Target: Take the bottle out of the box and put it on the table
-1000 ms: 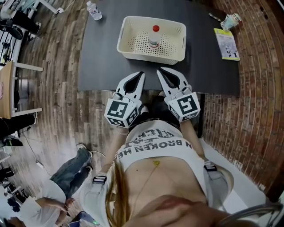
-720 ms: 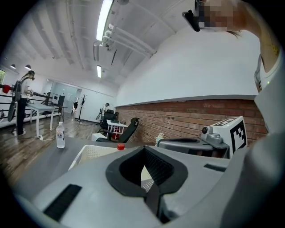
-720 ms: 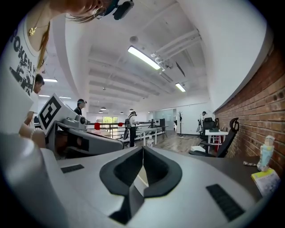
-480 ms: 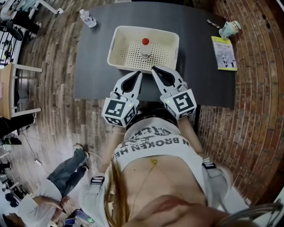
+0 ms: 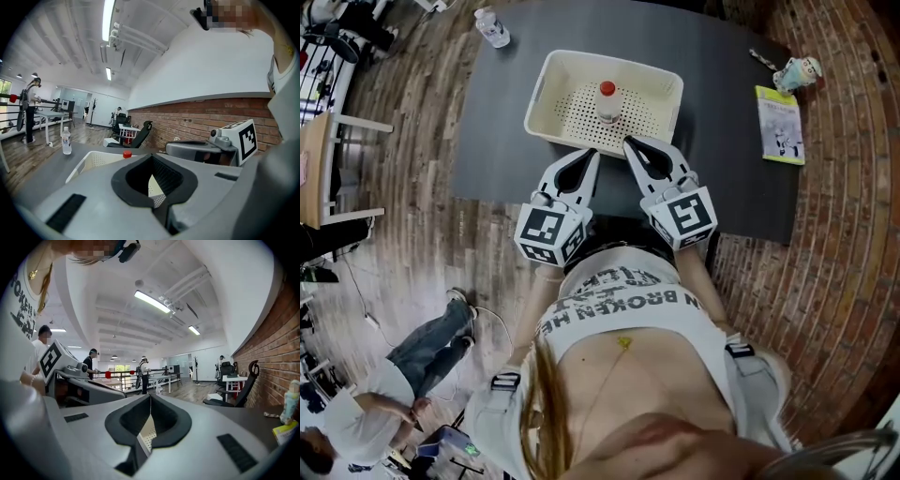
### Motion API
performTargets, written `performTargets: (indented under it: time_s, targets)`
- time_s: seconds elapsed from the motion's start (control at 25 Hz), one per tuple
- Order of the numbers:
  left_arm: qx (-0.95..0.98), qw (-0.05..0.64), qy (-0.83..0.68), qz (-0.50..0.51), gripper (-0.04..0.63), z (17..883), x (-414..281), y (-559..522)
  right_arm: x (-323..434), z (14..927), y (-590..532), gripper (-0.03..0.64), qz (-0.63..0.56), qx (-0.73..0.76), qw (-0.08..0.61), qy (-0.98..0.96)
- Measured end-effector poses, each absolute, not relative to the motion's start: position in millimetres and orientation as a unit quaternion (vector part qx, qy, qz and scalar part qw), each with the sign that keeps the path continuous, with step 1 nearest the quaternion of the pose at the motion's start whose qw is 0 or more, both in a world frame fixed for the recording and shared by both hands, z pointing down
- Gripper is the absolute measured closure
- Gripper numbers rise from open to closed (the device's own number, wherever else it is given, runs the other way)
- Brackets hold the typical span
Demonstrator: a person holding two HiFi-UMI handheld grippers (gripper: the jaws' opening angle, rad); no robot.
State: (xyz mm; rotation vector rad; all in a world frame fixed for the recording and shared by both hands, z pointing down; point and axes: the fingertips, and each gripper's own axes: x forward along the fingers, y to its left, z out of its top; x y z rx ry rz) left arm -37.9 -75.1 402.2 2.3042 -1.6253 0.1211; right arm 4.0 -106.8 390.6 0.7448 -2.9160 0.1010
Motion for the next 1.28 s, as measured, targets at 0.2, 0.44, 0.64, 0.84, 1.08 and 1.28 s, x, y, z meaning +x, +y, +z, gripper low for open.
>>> performTargets:
  time_s: [0.2, 0.44, 0.64, 0.84, 1.08, 1.28]
  targets:
    - [0.798, 0.159, -0.579, 0.045, 0.595, 405.4, -38.4, -74.9, 1.9, 396.9, -108.2, 0.607, 0.035, 0.230, 0.068, -0.970]
    - [0.812, 0.165, -0.558, 0.043, 0.595, 408.0, -36.5, -84.5, 5.9, 399.4, -115.6, 0.607, 0.043, 0.250, 0.071, -0.965]
    - [0.829, 0.164, -0.534, 0.040, 0.595, 404.1, -48.9, -96.1, 0.6, 397.7, -124.6, 0.607, 0.041, 0.289, 0.076, -0.953]
    - [0.853, 0.162, -0.493, 0.052, 0.595, 403.9, -64.2, -109.3, -9.0, 394.3, -132.7, 0.607, 0.043, 0.332, 0.076, -0.939]
    - [0.871, 0.156, -0.462, 0.059, 0.595, 403.0, -86.4, -117.7, -30.8, 394.6, -137.5, 0.607, 0.041, 0.365, 0.085, -0.926]
    - [0.884, 0.159, -0.436, 0.061, 0.595, 409.1, -105.4, -117.4, -48.1, 401.3, -139.2, 0.607, 0.042, 0.390, 0.091, -0.915]
